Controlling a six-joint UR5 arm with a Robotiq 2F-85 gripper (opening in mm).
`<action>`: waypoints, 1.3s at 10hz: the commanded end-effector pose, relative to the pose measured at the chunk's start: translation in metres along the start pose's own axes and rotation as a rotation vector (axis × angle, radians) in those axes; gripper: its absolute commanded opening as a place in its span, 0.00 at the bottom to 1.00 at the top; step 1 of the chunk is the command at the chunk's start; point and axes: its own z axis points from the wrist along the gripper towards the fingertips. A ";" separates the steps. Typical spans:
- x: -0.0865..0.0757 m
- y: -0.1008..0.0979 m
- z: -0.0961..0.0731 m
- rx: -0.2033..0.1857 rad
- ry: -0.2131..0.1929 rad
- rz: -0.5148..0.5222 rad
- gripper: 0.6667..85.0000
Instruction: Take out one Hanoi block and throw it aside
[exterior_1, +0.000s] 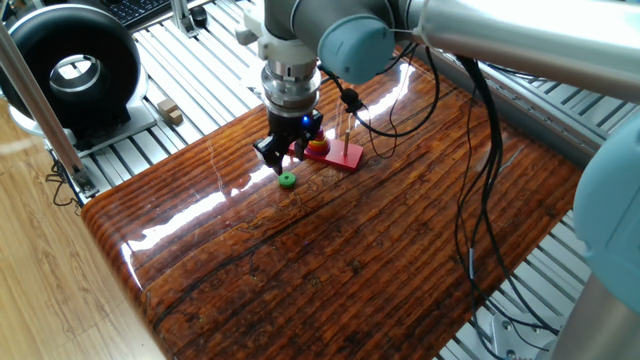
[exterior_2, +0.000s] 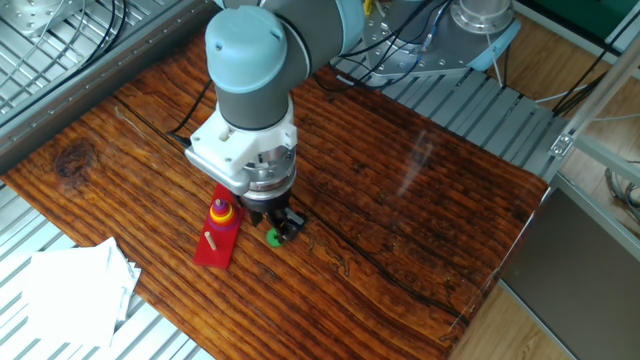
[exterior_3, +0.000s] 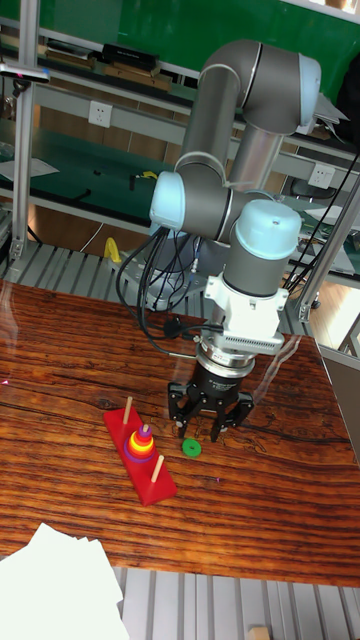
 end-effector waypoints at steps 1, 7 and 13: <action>0.000 0.001 -0.002 -0.010 0.001 0.005 0.61; -0.011 0.001 -0.038 -0.018 0.013 0.005 0.59; -0.055 -0.026 -0.090 -0.034 -0.006 -0.034 0.29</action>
